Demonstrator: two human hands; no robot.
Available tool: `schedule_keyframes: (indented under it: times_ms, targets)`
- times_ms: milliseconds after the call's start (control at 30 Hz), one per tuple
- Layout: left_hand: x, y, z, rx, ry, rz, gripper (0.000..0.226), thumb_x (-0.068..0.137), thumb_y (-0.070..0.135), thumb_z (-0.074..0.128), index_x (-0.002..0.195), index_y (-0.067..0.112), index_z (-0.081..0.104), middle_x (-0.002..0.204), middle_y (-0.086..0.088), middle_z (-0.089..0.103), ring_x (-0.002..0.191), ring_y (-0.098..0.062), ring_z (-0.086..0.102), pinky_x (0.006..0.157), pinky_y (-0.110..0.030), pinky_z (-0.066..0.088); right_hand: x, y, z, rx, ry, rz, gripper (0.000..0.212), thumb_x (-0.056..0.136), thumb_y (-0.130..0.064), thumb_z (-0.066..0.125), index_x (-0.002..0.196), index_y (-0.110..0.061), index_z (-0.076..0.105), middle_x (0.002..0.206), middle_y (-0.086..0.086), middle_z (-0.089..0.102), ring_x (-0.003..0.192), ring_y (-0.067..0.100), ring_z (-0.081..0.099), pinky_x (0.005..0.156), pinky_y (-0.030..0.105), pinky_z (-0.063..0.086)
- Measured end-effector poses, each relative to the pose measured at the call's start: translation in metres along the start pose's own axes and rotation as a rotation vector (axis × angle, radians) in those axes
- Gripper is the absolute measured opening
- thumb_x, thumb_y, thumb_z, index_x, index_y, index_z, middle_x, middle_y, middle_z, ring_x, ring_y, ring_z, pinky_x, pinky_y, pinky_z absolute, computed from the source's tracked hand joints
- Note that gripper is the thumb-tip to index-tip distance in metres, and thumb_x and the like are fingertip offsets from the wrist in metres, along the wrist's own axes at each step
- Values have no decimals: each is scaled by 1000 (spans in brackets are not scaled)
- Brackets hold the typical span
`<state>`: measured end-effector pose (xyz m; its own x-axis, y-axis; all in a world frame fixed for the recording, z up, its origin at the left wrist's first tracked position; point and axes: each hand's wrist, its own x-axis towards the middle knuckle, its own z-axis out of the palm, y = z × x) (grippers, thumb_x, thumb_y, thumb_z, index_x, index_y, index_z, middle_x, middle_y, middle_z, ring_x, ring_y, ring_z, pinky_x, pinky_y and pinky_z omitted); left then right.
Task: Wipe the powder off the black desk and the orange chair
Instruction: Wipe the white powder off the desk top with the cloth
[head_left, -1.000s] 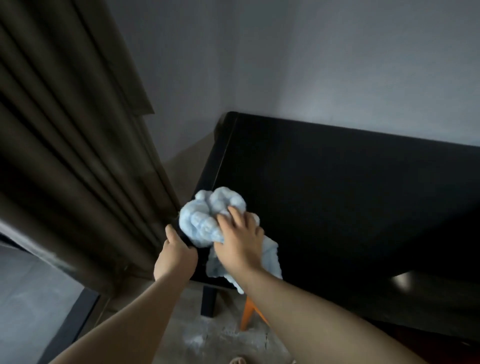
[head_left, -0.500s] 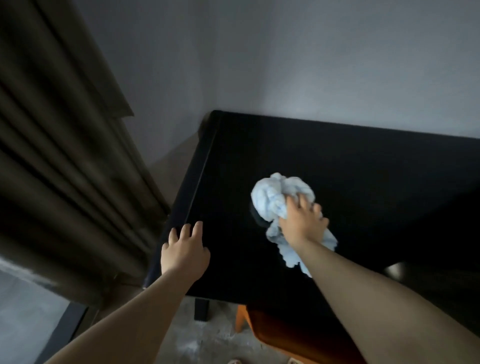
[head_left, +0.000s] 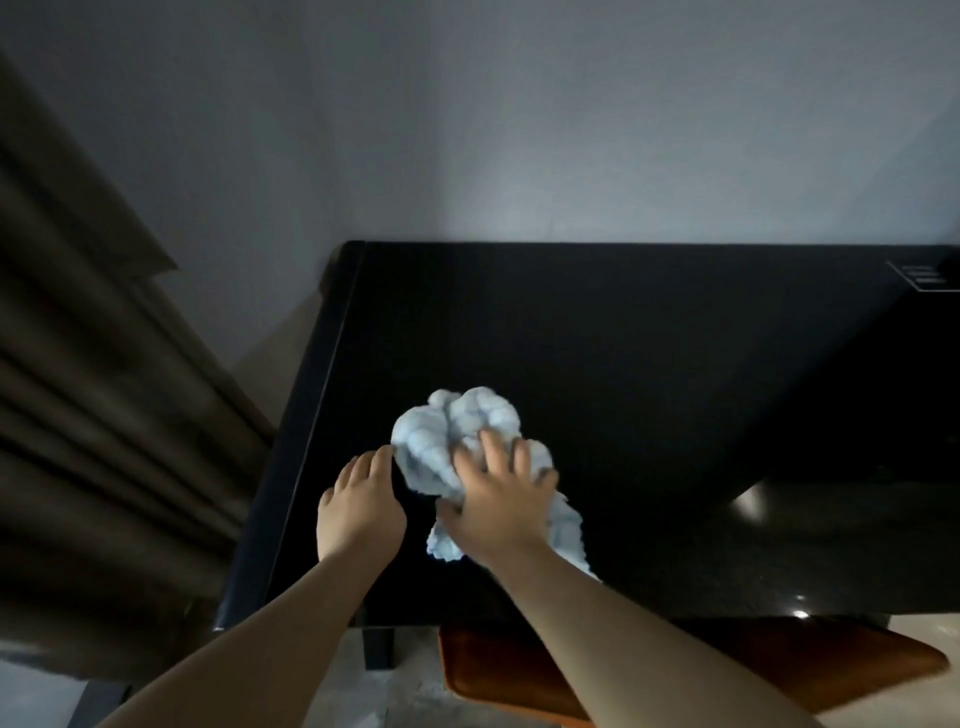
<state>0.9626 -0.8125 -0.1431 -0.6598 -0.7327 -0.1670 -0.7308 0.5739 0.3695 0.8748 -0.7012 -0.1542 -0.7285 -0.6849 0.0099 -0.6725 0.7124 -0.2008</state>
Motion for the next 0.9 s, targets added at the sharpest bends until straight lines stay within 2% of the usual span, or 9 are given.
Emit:
schedule_keyframes:
  times_ms: [100, 233, 300, 400, 467, 533, 600, 733, 900]
  targets:
    - [4, -5, -6, 6, 9, 4, 58, 92, 13, 37, 147, 22, 23, 153, 4, 28, 143, -16, 20, 113, -37, 24, 8, 23, 2, -51, -36, 12, 55, 81, -49, 54, 129, -38, 32, 145, -4, 18, 125, 32, 26, 92, 50, 34]
    - [11, -13, -14, -30, 33, -5, 60, 91, 9, 37, 148, 22, 23, 153, 3, 27, 143, -17, 20, 114, -37, 23, 24, 70, -28, -47, 127, 381, 65, 80, -40, 62, 136, -23, 34, 144, 9, 31, 116, 34, 41, 86, 45, 41]
    - [13, -18, -19, -68, 71, -51, 61, 90, 7, 37, 148, 23, 23, 153, 3, 28, 141, -19, 23, 112, -38, 25, 32, 51, -36, 45, 309, 326, 67, 67, -29, 75, 128, -14, 49, 135, 19, 44, 102, 41, 52, 76, 47, 46]
    - [14, -28, -27, -104, 133, -139, 63, 88, 6, 38, 147, 22, 23, 151, 0, 33, 137, -24, 29, 107, -40, 28, 50, -16, -36, 122, 493, 82, 53, 53, -25, 81, 103, -18, 67, 119, 20, 58, 85, 42, 59, 63, 46, 50]
    - [16, -32, -33, -122, 170, -203, 68, 86, 6, 40, 148, 23, 19, 150, -2, 33, 135, -26, 31, 105, -41, 28, 62, -63, -29, 102, 332, -61, 42, 68, -29, 74, 108, -24, 62, 131, 14, 50, 102, 41, 53, 74, 46, 47]
    - [20, -31, -39, -166, 185, -250, 73, 85, 7, 42, 149, 26, 13, 150, -2, 33, 134, -28, 31, 105, -42, 28, 70, -86, -5, 85, 11, -144, 45, 84, -34, 58, 127, -29, 45, 149, 9, 22, 130, 40, 27, 92, 55, 36]
    - [25, -27, -44, -188, 168, -251, 74, 84, 9, 43, 148, 27, 10, 148, -3, 35, 133, -29, 33, 104, -44, 30, 72, -84, 12, 88, -207, -147, 59, 86, -41, 52, 138, -33, 25, 154, 2, -1, 140, 36, -1, 100, 64, 24]
    - [35, -19, -45, -95, 17, -198, 68, 85, 7, 41, 147, 25, 19, 150, 0, 29, 135, -26, 29, 105, -43, 30, 76, -38, 13, 85, -118, -83, 62, 85, -49, 53, 139, -36, 25, 154, -3, 8, 134, 31, 19, 96, 53, 31]
    - [36, 0, -23, 17, -200, -18, 57, 95, 23, 41, 148, 25, 20, 156, 1, 16, 142, -23, 17, 110, -41, 28, 57, 69, -9, 16, 1, 277, 56, 85, -52, 51, 135, -39, 29, 147, -1, 24, 123, 29, 34, 92, 44, 39]
